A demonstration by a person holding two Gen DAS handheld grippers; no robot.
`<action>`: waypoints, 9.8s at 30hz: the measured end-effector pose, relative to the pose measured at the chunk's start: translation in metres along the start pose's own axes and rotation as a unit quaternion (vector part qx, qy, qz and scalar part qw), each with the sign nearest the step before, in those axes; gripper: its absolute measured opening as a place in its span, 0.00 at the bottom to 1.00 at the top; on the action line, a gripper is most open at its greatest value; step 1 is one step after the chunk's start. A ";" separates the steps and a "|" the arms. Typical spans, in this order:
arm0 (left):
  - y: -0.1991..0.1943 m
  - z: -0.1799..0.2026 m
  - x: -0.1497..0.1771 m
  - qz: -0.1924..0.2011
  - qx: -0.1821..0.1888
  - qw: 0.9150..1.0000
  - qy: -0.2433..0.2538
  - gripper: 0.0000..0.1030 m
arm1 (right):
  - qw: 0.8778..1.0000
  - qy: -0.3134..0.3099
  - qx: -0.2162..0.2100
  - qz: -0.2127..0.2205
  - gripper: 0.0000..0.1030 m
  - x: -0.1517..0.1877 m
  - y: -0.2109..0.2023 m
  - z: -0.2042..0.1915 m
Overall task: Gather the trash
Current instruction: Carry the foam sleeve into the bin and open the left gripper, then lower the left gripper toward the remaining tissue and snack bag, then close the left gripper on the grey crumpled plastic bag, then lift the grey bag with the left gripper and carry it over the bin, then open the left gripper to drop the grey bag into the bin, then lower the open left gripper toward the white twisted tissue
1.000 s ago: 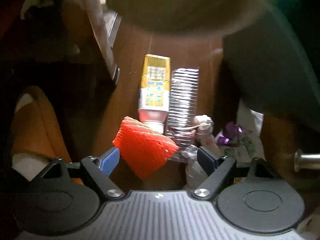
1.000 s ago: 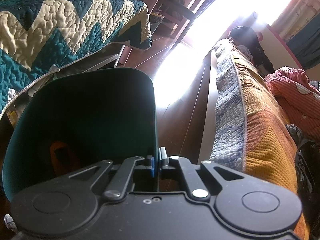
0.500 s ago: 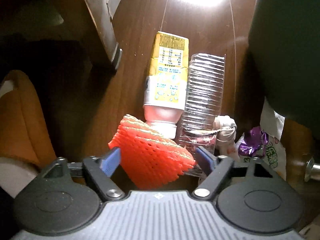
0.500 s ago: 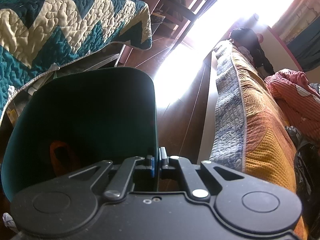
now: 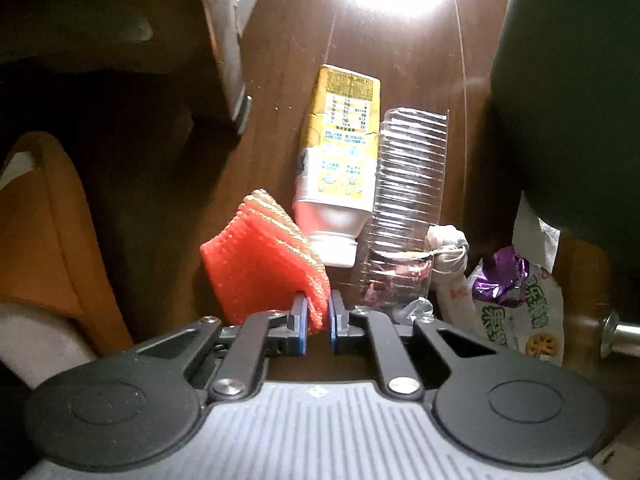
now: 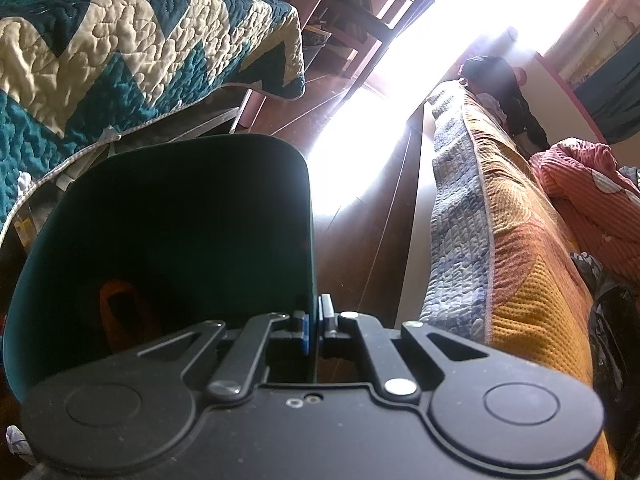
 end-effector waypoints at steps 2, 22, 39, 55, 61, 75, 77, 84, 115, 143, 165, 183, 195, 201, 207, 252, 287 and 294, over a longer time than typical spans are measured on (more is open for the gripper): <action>-0.008 -0.002 0.002 0.003 -0.001 1.000 0.002 0.09 | 1.000 0.000 -0.001 0.000 0.04 0.000 0.000 0.000; -0.194 0.030 0.055 0.109 0.108 0.979 0.133 0.09 | 1.000 -0.006 0.000 0.001 0.03 0.001 -0.001 -0.001; -0.304 0.089 -0.017 0.259 0.163 0.938 0.164 0.09 | 1.000 -0.014 0.001 0.002 0.03 0.002 -0.003 -0.005; -0.228 0.115 -0.050 0.213 0.093 0.958 0.168 0.09 | 1.000 -0.013 0.000 0.003 0.03 0.003 -0.004 -0.004; -0.206 0.123 -0.055 0.193 0.082 0.963 0.170 0.09 | 1.000 -0.010 0.001 0.002 0.03 0.003 -0.003 -0.003; -0.194 0.118 -0.052 0.177 0.089 0.968 0.157 0.51 | 1.000 -0.019 -0.001 0.005 0.03 0.002 -0.004 -0.007; -0.201 0.117 -0.049 0.182 0.092 0.965 0.163 0.51 | 1.000 -0.019 -0.001 0.005 0.03 0.002 -0.004 -0.007; -0.234 0.106 -0.030 0.219 0.103 0.953 0.184 0.65 | 1.000 -0.018 -0.002 0.003 0.03 0.002 -0.004 -0.007; -0.129 0.061 0.047 0.113 0.029 0.978 0.173 0.84 | 1.000 -0.016 -0.005 0.002 0.03 0.003 -0.004 -0.004; 0.029 0.094 0.053 0.019 -0.015 0.980 0.196 0.84 | 1.000 -0.011 -0.019 0.000 0.05 0.000 -0.004 -0.007; -0.014 0.080 0.060 0.049 0.007 0.979 0.197 0.38 | 1.000 -0.006 -0.015 0.002 0.05 0.001 -0.004 -0.005; -0.146 0.058 0.078 0.136 0.013 0.965 0.225 0.38 | 1.000 -0.018 -0.014 0.006 0.05 0.000 -0.006 -0.011; -0.239 0.055 0.059 0.222 0.061 0.951 0.206 0.38 | 1.000 -0.017 -0.015 0.007 0.05 0.000 -0.007 -0.012; -0.283 0.057 0.031 0.272 0.084 0.941 0.182 0.38 | 1.000 -0.016 -0.015 0.006 0.05 0.001 -0.007 -0.012; -0.295 0.074 -0.008 0.297 0.086 0.938 0.160 0.38 | 1.000 -0.016 -0.015 0.006 0.05 0.000 -0.008 -0.013; -0.192 0.155 -0.056 0.230 0.038 0.962 0.141 0.60 | 1.000 0.008 -0.017 0.006 0.04 0.032 -0.024 0.006; -0.271 0.074 0.000 0.301 0.156 0.938 0.072 0.85 | 1.000 -0.011 -0.017 0.008 0.05 0.026 -0.023 -0.004; -0.249 0.059 0.021 0.256 0.165 0.951 0.054 0.85 | 1.000 -0.012 -0.018 0.008 0.05 0.026 -0.023 -0.005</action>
Point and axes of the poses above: each gripper's, at about its wrist camera, not at the fingertips, and y roughly the way its jaws point, z to its right, x to its underside, the point moved 7 cm from there along y, roughly the way its jaws point, and after that the axes turned 12 degrees about -x, right-handed, at the moved point
